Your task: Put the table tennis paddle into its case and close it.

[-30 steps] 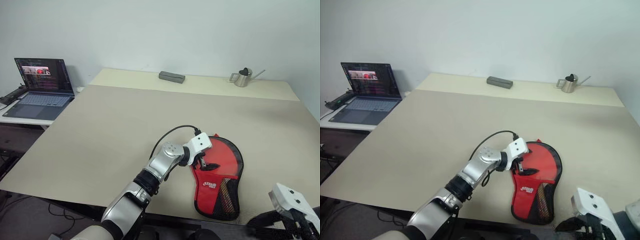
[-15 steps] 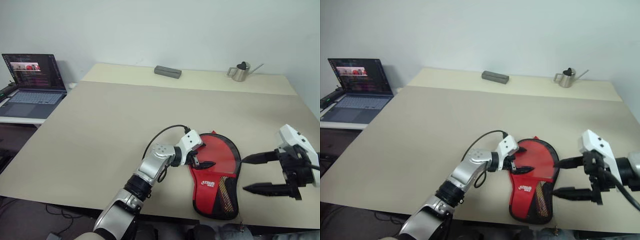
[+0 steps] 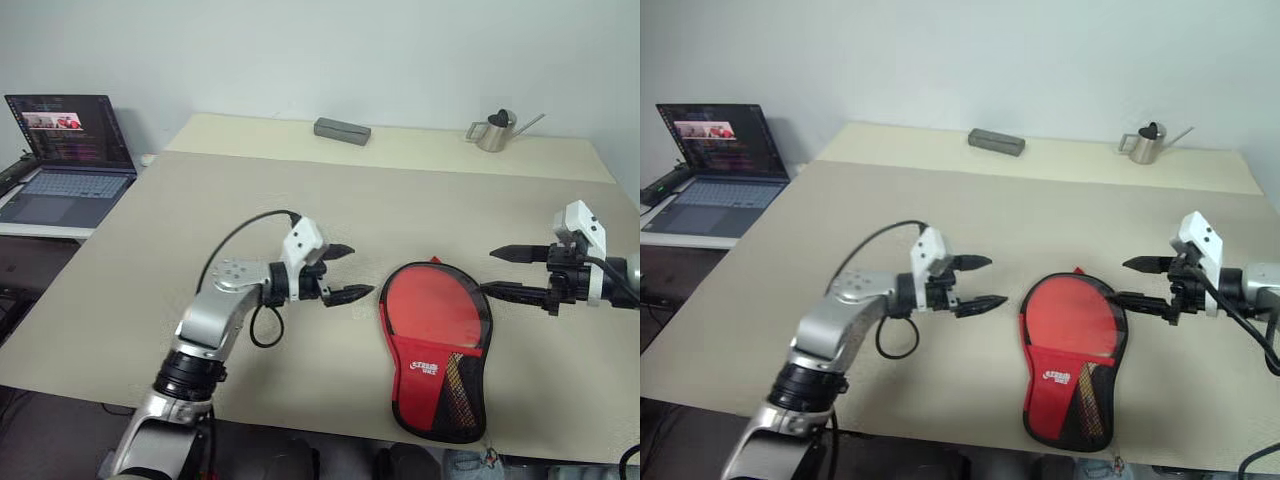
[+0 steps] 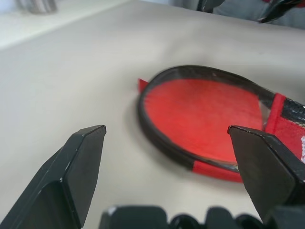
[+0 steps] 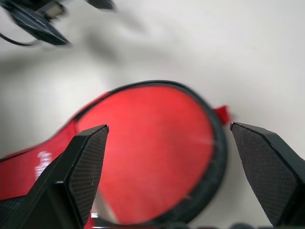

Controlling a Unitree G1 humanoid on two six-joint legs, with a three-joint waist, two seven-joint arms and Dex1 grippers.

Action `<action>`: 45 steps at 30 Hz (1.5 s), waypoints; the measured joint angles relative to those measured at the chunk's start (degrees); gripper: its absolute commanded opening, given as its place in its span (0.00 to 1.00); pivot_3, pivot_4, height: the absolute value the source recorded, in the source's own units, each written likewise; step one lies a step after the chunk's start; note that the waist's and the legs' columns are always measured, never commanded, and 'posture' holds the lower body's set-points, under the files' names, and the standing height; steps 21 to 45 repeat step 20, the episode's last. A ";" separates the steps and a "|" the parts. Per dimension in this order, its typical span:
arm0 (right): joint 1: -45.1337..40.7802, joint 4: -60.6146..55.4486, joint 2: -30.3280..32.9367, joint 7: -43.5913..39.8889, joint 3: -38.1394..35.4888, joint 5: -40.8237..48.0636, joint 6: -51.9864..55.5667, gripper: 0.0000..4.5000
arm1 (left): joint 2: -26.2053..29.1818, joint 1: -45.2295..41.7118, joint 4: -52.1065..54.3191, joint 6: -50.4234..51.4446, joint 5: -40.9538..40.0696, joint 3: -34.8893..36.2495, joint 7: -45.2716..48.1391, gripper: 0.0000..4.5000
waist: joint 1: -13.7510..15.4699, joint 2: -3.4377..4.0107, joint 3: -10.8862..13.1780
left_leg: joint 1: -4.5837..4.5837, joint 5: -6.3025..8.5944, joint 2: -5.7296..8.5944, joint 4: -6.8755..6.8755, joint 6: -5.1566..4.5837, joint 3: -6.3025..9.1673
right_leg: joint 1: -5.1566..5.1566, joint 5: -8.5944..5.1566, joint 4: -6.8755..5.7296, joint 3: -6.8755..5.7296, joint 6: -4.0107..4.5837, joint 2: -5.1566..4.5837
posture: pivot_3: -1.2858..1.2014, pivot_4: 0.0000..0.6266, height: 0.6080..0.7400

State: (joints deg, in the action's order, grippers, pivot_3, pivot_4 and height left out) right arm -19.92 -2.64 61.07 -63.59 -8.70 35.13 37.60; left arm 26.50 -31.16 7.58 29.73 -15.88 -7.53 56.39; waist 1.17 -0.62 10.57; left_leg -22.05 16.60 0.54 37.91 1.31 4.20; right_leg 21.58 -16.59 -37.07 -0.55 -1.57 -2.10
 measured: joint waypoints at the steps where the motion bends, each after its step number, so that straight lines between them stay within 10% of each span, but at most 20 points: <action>1: -0.59 2.04 -0.27 -0.29 0.20 -0.89 -1.19 1.00 | 1.12 0.37 1.01 -0.02 -0.02 0.39 0.03 1.00 | 0.01 0.02 0.01 | 0.00 0.00 0.00 0.00 0.00 -0.01 | 0.00 0.00 0.00 0.01 0.00 -0.01 | 0.52 0.24 1.00; 13: -11.80 19.99 -2.72 -5.02 1.49 -8.03 -7.84 1.00 | 8.53 1.60 3.66 -1.48 0.88 5.64 -5.10 1.00 | -0.60 0.13 0.18 | 0.00 -0.01 -0.01 0.04 0.00 -0.04 | 0.05 0.03 -0.12 0.04 0.04 0.01 | 0.52 0.24 1.00; 45: -9.59 17.20 -3.03 -6.37 1.25 -8.90 -6.87 1.00 | 7.48 -1.17 0.77 -3.50 1.49 3.83 -5.51 1.00 | -0.64 0.13 0.18 | -0.07 -0.01 -0.02 0.04 0.00 -0.06 | 0.11 0.03 -0.14 0.04 0.04 0.00 | 0.52 0.24 1.00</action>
